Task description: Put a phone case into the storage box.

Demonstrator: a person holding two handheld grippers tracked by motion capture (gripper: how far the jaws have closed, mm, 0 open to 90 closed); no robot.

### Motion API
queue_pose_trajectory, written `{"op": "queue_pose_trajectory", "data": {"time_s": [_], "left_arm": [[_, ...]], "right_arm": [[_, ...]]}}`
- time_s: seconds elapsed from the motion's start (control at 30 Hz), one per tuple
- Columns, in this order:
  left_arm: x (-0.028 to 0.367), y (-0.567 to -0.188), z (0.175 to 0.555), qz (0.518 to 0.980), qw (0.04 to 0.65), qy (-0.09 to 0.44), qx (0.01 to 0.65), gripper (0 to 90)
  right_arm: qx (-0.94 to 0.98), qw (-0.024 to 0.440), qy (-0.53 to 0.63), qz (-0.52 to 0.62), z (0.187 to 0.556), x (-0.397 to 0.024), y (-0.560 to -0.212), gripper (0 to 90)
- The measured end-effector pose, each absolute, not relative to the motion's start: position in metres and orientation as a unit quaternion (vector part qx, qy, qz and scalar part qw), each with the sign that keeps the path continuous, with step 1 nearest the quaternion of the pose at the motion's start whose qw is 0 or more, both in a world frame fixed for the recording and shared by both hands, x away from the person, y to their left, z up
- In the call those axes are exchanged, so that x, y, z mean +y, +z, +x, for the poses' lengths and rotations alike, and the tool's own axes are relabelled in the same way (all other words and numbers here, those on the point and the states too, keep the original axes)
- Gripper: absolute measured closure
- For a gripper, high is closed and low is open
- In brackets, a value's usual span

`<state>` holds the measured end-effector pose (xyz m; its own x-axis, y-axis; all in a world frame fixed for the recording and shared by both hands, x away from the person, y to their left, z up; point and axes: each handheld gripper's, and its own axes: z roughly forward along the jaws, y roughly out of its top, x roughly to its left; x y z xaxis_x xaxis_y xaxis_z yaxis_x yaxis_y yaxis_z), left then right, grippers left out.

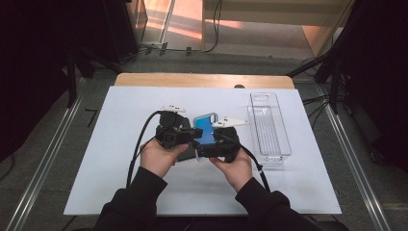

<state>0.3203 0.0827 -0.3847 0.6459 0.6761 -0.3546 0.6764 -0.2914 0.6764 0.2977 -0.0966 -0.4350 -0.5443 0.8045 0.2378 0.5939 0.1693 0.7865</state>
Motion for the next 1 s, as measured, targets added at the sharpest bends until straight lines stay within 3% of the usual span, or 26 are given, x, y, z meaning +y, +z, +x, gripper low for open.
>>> {"op": "queue_pose_trajectory", "data": {"time_s": [0.33, 0.43, 0.6, 1.0], "left_arm": [[0.082, -0.384, 0.319, 0.802, 0.427, -0.002, 0.417, 79.0], [0.086, -0.380, 0.320, 0.797, 0.436, -0.005, 0.419, 66.3], [0.092, -0.374, 0.320, 0.792, 0.443, -0.012, 0.421, 53.4], [0.105, -0.372, 0.319, 0.820, 0.430, -0.040, 0.376, 37.5]], "right_arm": [[0.759, 0.115, 0.451, 0.456, 0.298, -0.099, -0.434, 15.7], [0.761, 0.113, 0.448, 0.456, 0.298, -0.099, -0.434, 15.7], [0.764, 0.108, 0.439, 0.461, 0.301, -0.101, -0.438, 15.7], [0.763, 0.104, 0.434, 0.467, 0.308, -0.115, -0.441, 15.6]]}}
